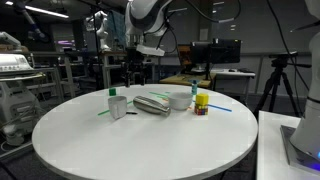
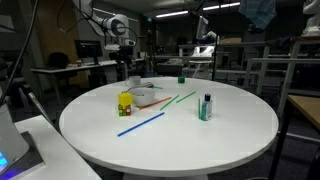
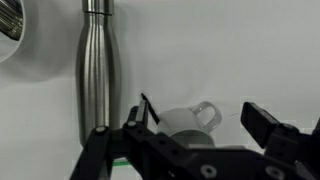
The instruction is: Put the silver bottle upright
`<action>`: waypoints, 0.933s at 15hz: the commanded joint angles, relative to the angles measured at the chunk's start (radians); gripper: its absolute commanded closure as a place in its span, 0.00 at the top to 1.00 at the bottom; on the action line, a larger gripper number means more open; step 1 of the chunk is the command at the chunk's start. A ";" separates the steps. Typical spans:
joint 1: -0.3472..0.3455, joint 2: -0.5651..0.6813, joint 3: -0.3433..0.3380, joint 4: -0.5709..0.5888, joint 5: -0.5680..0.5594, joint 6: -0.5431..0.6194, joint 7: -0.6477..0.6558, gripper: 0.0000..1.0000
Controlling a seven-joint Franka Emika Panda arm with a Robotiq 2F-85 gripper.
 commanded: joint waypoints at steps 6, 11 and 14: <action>0.005 0.001 -0.005 -0.004 0.003 0.002 -0.002 1.00; -0.001 -0.020 -0.011 -0.046 0.000 0.029 -0.004 1.00; -0.008 -0.030 -0.016 -0.076 0.006 0.045 -0.001 1.00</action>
